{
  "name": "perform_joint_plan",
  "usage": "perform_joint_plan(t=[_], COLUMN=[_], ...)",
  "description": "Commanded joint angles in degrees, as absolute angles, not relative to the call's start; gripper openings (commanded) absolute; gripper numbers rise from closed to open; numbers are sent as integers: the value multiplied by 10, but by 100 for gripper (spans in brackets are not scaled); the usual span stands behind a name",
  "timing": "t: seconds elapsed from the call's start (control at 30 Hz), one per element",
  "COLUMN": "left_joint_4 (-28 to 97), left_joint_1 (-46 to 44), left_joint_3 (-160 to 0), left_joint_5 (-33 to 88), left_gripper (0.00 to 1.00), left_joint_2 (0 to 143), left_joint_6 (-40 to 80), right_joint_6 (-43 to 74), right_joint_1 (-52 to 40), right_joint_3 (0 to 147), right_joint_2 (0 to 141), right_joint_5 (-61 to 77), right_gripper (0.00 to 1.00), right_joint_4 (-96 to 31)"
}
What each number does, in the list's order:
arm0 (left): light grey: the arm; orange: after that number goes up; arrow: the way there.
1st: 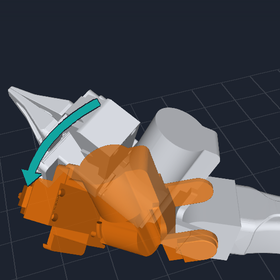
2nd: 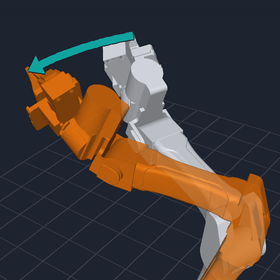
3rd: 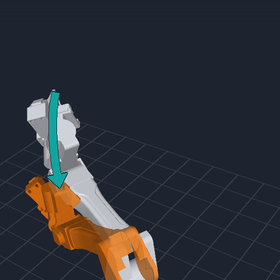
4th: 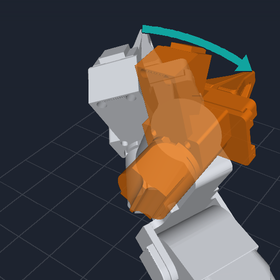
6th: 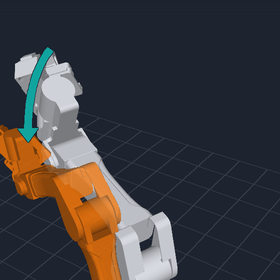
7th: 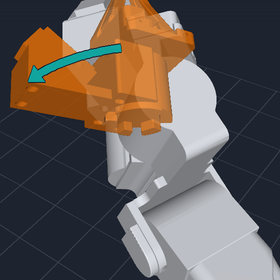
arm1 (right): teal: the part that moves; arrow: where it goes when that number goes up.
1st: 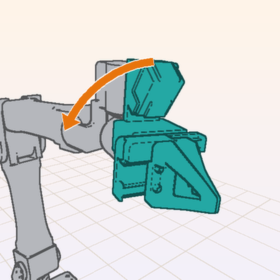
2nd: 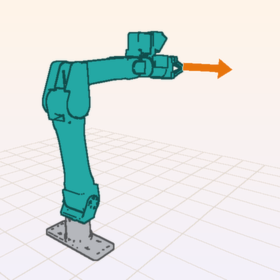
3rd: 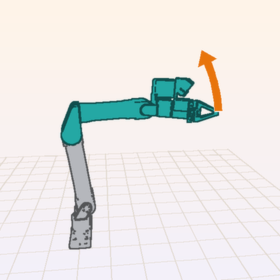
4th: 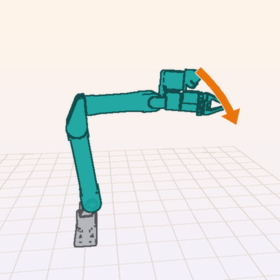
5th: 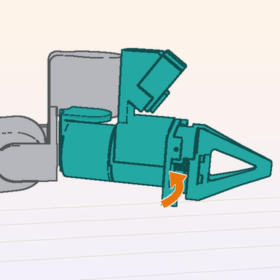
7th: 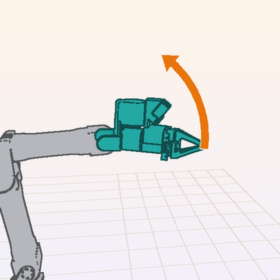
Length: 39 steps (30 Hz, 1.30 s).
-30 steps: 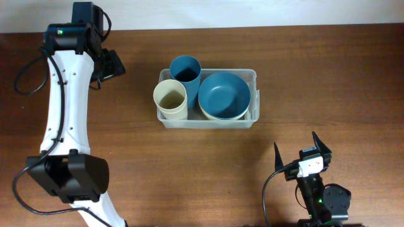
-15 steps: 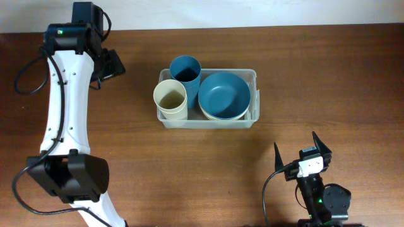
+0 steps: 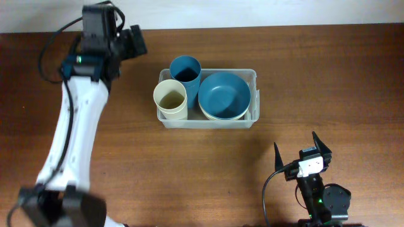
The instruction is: Pack container
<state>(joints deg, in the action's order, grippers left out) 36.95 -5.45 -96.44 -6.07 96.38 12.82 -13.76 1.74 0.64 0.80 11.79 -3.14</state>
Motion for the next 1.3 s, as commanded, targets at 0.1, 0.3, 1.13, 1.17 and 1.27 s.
perform_joint_plan(t=[0.1,0.3,1.13,1.17,1.27], left_joint_4=[342,245,-57,-64,-92], left_joint_1=[-46,-37,13,13,13], left_joint_3=[-799,-625,-144,-132,-95], left_joint_5=[-19,-21,-21,-21,-16], left_gripper=[100,100,100,100,100], left_joint_2=[821,699,236,218,163], left_joint_6=[-26,-58,-26,-26,-26], right_joint_6=[-137,-137,-137,-137,-137], right_joint_1=[19,19,19,19,19], right_joint_3=[3,3,3,3,3], right_joint_2=[2,2,2,2,2], right_joint_5=[111,111,111,111,111], right_gripper=[99,99,99,99,99], right_joint_4=[-35,-35,-35,-35,-35])
